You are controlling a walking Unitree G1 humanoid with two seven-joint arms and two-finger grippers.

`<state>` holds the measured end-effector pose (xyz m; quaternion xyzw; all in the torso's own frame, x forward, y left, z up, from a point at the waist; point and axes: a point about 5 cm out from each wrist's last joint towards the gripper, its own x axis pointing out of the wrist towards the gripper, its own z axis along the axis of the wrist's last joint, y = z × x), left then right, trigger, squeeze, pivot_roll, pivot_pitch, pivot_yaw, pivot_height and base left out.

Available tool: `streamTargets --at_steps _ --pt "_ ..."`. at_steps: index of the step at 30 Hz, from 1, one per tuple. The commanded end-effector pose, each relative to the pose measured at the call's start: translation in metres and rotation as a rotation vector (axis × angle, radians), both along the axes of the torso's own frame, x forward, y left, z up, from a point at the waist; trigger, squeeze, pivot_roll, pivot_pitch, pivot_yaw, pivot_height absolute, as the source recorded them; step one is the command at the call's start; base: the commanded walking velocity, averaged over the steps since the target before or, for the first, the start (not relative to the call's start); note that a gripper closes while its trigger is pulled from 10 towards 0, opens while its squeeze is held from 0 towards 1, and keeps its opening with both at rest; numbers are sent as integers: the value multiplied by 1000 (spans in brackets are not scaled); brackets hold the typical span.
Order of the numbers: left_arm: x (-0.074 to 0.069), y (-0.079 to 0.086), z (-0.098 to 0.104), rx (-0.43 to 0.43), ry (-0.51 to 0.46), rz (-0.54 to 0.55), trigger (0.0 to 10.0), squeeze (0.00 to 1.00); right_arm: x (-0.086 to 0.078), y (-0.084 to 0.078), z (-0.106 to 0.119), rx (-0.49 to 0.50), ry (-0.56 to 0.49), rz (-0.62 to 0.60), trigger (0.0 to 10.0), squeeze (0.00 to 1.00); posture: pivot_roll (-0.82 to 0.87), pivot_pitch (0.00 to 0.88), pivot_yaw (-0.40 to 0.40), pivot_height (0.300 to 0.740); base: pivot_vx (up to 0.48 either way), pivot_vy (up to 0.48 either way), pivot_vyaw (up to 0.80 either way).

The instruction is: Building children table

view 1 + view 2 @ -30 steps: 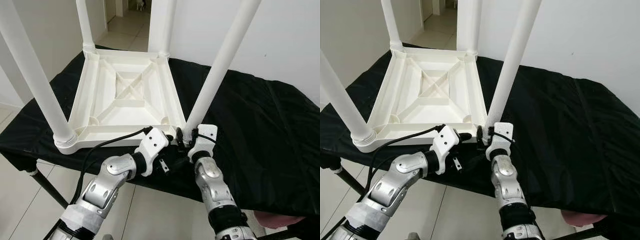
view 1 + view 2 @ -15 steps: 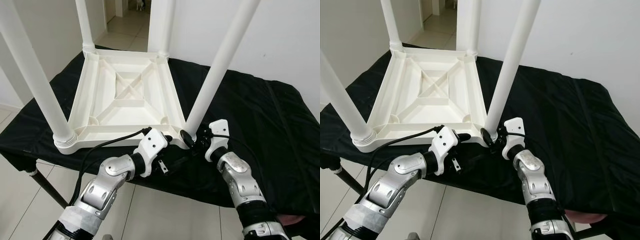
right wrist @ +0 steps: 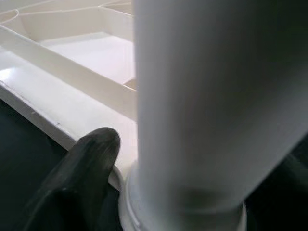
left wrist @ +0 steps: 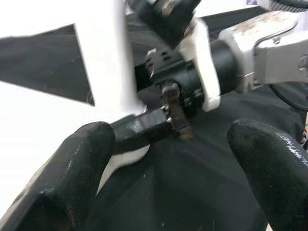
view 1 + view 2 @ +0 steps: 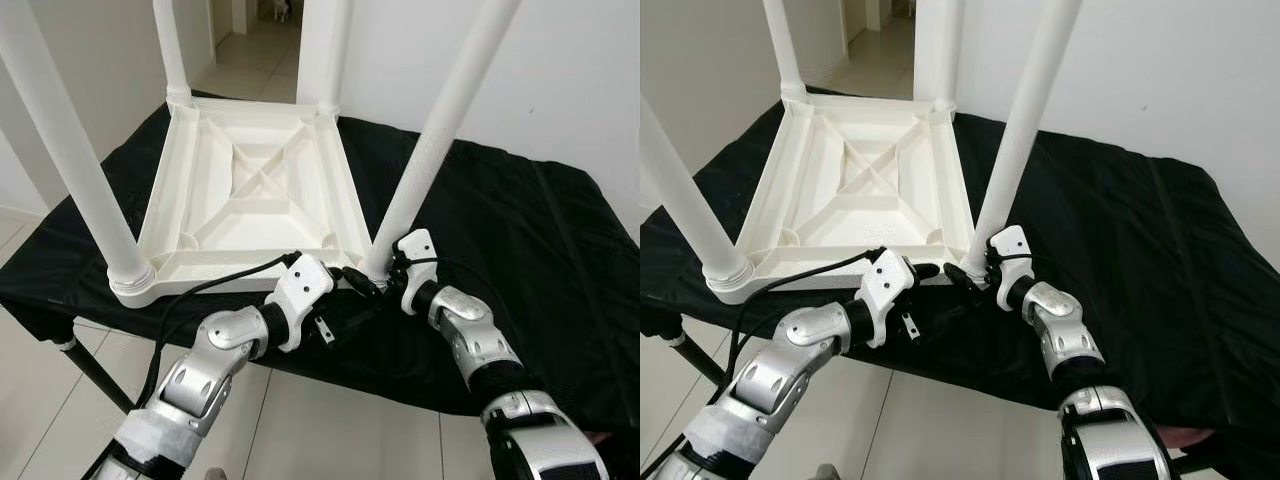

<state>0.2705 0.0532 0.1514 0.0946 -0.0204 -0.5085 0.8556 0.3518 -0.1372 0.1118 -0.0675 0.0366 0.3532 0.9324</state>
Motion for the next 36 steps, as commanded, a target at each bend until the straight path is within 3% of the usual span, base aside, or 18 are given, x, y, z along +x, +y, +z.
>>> streamTargets --at_steps 1,9,17,18,27,34,36 --pt "2 0 -1 1 13 -1 10000 0 1 5 -3 -7 16 16 0 0 2 0 -81 740 0 0 0" --pt "2 0 -1 -1 11 3 10000 0 1 6 -7 -2 33 24 0 0 3 0 -84 740 0 0 0" --pt "3 1 -1 -3 11 6 10000 0 0 -3 -11 -14 26 -15 0 0 -3 0 -86 740 0 0 0" --pt "3 1 -1 -3 12 5 10000 0 1 -5 -11 -19 21 -46 9804 0 -6 0 -86 740 0 0 0" --pt "1 0 -2 -5 21 0 10000 0 1 -5 -12 13 -14 -230 10000 0 -11 0 -83 740 0 0 0" --pt "-2 -1 -4 -4 31 -8 10000 0 -6 9 -14 100 -25 -554 10000 0 -15 0 -83 740 0 0 0" --pt "-3 -1 -4 -4 31 -9 10000 0 -8 10 -14 102 -23 -590 10000 0 -15 0 -83 740 0 0 0"
